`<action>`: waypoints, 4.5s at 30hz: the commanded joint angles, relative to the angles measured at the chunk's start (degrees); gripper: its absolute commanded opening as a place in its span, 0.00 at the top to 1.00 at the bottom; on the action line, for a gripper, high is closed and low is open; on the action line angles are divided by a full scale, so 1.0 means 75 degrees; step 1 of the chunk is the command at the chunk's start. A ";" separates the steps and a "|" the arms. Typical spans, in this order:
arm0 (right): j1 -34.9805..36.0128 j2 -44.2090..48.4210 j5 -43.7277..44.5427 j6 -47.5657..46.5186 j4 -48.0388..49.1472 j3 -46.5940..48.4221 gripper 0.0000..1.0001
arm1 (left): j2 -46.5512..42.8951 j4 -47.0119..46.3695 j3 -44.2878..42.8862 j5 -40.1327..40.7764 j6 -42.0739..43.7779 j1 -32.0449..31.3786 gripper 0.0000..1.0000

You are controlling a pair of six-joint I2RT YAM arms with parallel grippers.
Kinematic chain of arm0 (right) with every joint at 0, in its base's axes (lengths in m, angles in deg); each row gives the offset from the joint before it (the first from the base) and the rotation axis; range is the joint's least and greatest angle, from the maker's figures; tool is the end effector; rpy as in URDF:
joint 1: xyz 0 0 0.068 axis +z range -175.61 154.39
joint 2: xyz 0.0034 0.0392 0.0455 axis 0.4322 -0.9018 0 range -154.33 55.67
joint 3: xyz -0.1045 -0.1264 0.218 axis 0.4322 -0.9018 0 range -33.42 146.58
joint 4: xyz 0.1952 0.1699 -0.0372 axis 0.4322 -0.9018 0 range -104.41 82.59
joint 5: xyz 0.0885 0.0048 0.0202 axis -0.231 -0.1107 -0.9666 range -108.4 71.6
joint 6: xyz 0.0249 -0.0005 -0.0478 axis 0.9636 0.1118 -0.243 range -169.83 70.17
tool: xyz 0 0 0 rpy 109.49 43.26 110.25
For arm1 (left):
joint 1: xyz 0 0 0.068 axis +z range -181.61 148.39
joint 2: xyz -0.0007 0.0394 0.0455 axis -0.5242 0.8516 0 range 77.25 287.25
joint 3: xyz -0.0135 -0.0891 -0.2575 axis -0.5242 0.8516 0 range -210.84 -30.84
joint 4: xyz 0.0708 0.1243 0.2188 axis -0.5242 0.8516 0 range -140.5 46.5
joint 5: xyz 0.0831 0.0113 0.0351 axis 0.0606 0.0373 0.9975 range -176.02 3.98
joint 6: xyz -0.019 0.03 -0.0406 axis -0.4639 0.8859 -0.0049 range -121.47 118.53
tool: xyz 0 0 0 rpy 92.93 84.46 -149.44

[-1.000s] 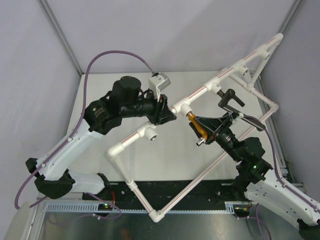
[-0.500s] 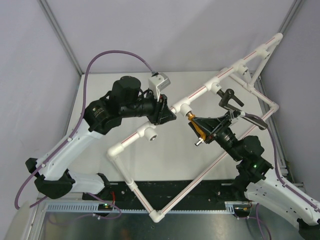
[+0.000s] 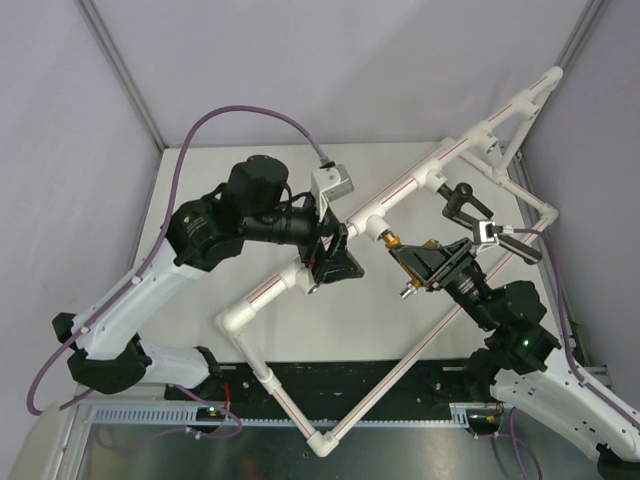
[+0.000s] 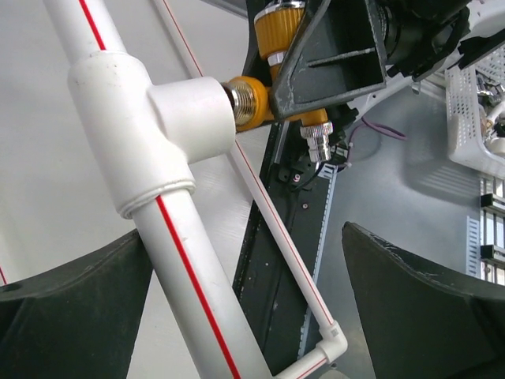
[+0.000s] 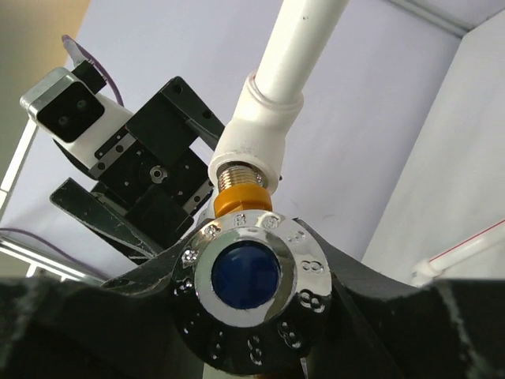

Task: Install the water faucets
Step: Adjust the water faucet.

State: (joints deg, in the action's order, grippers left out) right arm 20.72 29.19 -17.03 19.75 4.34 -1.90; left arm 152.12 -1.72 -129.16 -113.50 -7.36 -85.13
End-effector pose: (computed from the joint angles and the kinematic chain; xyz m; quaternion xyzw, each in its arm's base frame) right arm 0.0885 0.0915 0.3442 0.1296 0.5821 0.6766 0.4320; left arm 0.1338 -0.2087 0.4756 0.4476 0.6996 -0.4318 0.3519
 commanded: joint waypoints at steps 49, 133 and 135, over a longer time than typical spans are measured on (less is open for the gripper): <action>0.0777 -0.0990 -0.4069 -1.0109 0.0384 0.2656 1.00 | -0.0174 -0.0929 -0.1090 -0.2404 0.0002 -0.0700 0.50; 0.1859 -0.0427 -0.2458 -1.2543 -0.0005 0.2838 0.47 | -0.0062 -0.3967 -0.0132 -0.3098 -0.3499 -0.0095 1.00; 0.1861 -0.0488 -0.2570 -1.2496 0.0025 0.2880 0.48 | -0.0058 -0.3974 -0.0103 -0.3130 -0.3511 -0.0098 1.00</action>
State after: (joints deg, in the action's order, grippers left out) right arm 34.34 26.50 -33.99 -73.95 1.33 16.86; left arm 151.88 -28.80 -129.93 -134.51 -32.23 -86.07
